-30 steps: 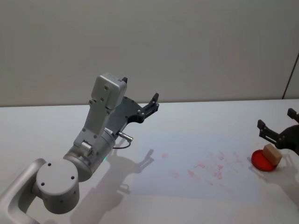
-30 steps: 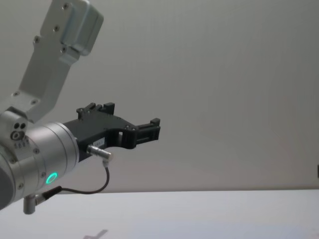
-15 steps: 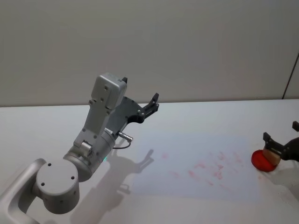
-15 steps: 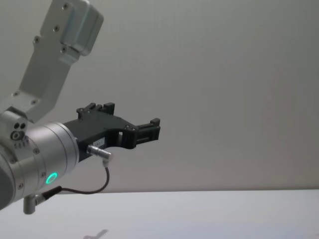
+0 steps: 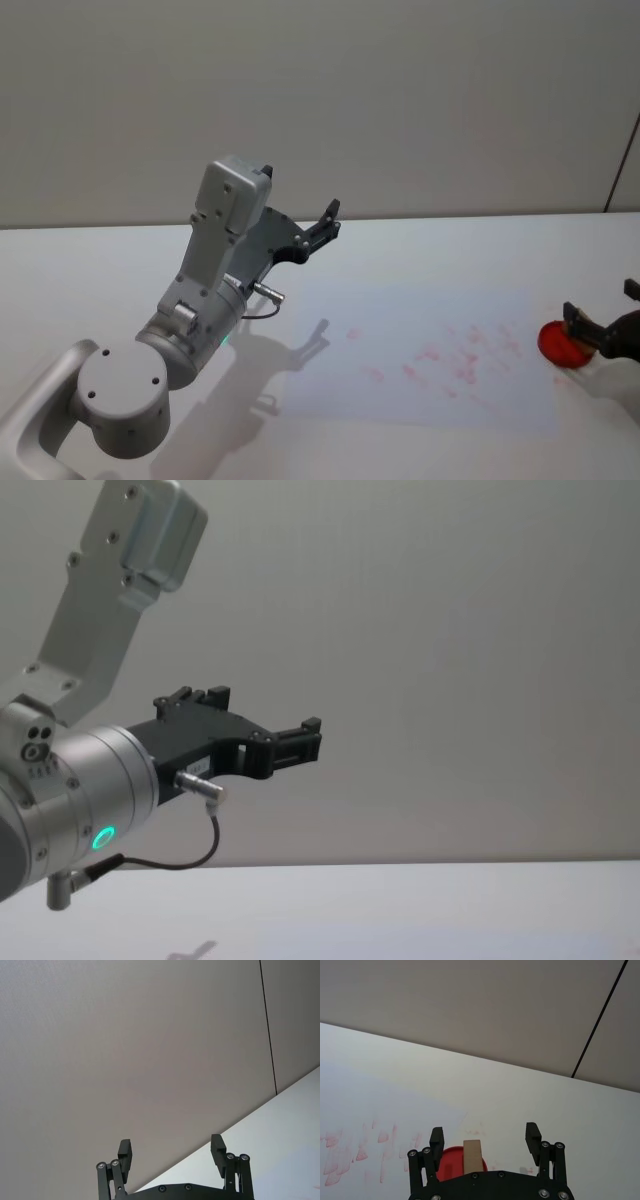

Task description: Use the one hand to pick up the stamp and affix it onto the A4 paper.

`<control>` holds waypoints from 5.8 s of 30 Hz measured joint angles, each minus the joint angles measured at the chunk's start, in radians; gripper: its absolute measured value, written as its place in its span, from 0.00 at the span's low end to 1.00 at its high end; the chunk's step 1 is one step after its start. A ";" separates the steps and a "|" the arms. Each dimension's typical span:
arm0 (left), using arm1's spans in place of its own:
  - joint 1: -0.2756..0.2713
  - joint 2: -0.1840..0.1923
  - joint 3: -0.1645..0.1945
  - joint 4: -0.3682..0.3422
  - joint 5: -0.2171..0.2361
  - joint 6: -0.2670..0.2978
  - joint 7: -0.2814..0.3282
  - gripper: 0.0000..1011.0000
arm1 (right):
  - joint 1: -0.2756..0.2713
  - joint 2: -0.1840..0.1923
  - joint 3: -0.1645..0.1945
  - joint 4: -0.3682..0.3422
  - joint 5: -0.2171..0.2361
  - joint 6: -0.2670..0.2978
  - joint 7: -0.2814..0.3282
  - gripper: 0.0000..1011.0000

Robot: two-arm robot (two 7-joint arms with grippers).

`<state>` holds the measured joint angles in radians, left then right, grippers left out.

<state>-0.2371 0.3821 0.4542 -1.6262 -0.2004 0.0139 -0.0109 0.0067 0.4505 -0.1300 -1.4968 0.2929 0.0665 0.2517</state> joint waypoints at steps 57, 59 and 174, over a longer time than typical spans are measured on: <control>0.000 0.000 0.000 0.000 0.000 0.000 0.000 0.99 | 0.080 -0.067 -0.039 0.133 -0.008 0.048 -0.006 0.22; 0.000 0.000 0.000 0.000 0.000 0.000 0.000 0.99 | 0.082 -0.068 -0.039 0.133 -0.004 0.047 -0.006 0.22; 0.000 0.000 0.000 0.000 0.000 0.000 0.000 0.99 | 0.220 -0.196 -0.126 0.184 -0.007 -0.068 0.092 0.22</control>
<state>-0.2371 0.3821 0.4542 -1.6262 -0.2004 0.0139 -0.0109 0.2267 0.2549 -0.2558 -1.3130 0.2858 -0.0012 0.3440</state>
